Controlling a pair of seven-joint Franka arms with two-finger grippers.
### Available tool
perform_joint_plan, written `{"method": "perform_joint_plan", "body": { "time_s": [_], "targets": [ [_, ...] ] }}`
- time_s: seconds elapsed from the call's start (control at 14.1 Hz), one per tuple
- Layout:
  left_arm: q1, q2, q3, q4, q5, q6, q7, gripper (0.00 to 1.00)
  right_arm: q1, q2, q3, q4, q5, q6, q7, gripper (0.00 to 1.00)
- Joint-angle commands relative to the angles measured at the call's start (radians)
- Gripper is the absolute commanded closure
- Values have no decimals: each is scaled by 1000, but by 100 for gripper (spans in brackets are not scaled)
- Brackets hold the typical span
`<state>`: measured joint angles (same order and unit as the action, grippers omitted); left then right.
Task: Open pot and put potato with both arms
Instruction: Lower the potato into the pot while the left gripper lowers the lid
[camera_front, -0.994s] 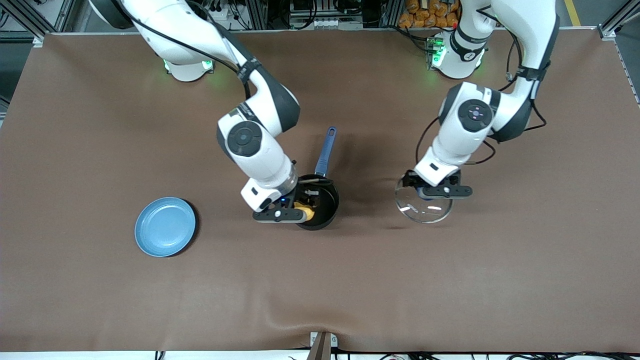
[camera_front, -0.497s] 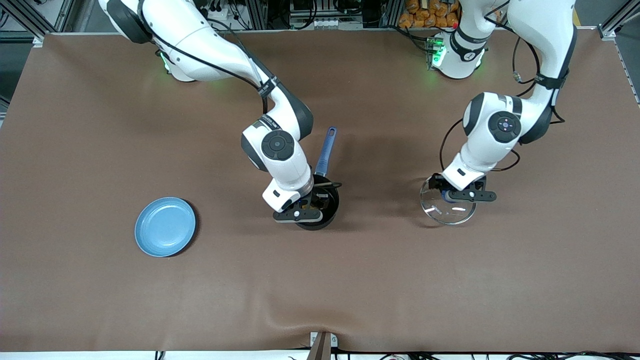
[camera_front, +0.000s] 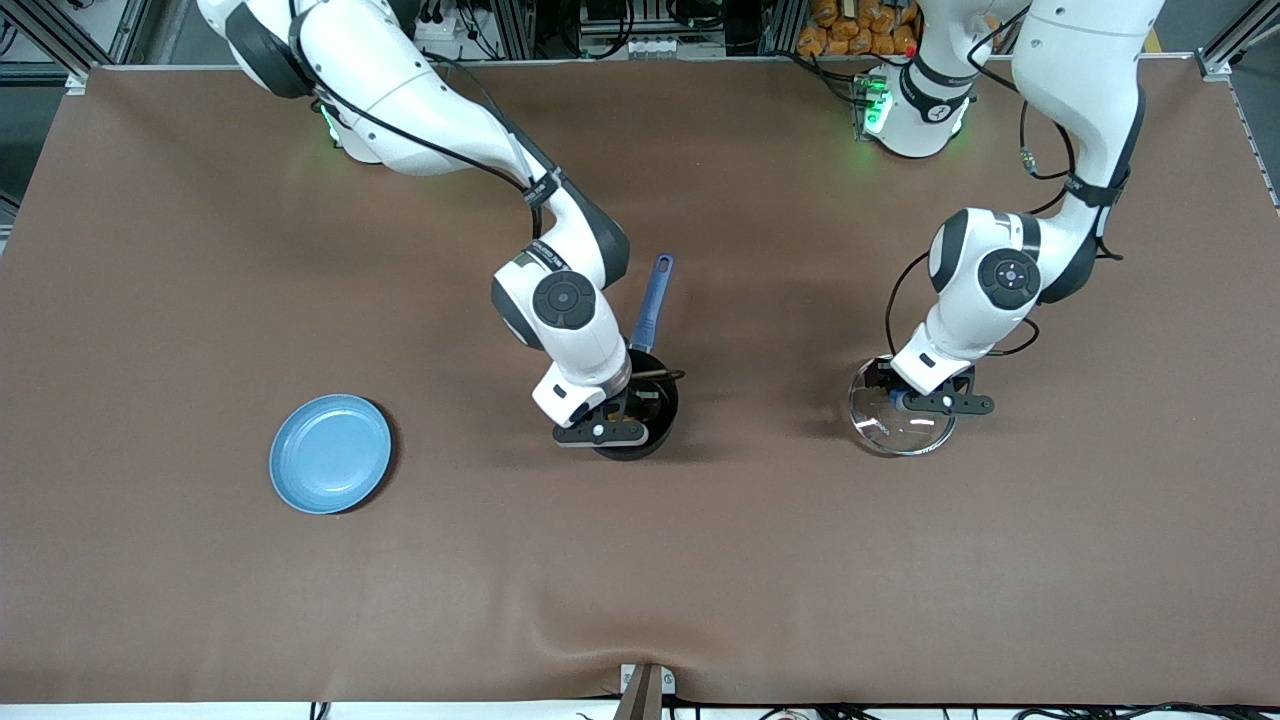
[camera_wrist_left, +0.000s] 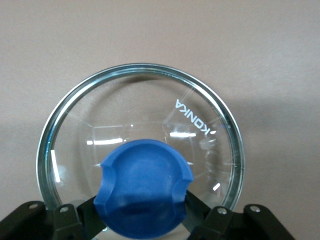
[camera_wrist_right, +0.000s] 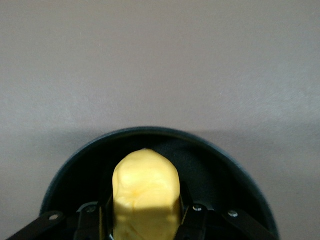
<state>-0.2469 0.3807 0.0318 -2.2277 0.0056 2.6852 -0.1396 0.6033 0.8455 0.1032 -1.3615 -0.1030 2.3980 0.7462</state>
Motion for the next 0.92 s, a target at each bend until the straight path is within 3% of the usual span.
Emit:
{"method": "perform_joint_plan", "body": {
  "time_s": [0.0,0.14,0.21,0.35,0.43,0.5,0.57,0.85],
  "targets": [
    [35,20,-9,8,-12,31,52,53,20,27,-16,-5,-46,39,62,100],
    [38,33,-9,10,-12,38,58,51,24,38,-17,-5,-50,43,70,100],
    [38,37,-7,13,-12,39,60,43,24,40,-17,-5,-50,43,71,100],
    [38,43,-7,19,-12,39,64,8,23,40,-19,-8,-50,41,71,95],
    [37,43,-7,19,-12,38,64,2,20,38,-17,-8,-49,40,71,72],
    [34,40,-7,22,-12,38,64,0,18,38,-17,-8,-47,39,71,34],
    [31,28,-7,25,-12,35,60,0,18,37,-17,-8,-47,39,71,3],
    [29,-101,-4,36,-12,-50,43,0,6,9,-19,1,-47,26,56,0]
  ]
}}
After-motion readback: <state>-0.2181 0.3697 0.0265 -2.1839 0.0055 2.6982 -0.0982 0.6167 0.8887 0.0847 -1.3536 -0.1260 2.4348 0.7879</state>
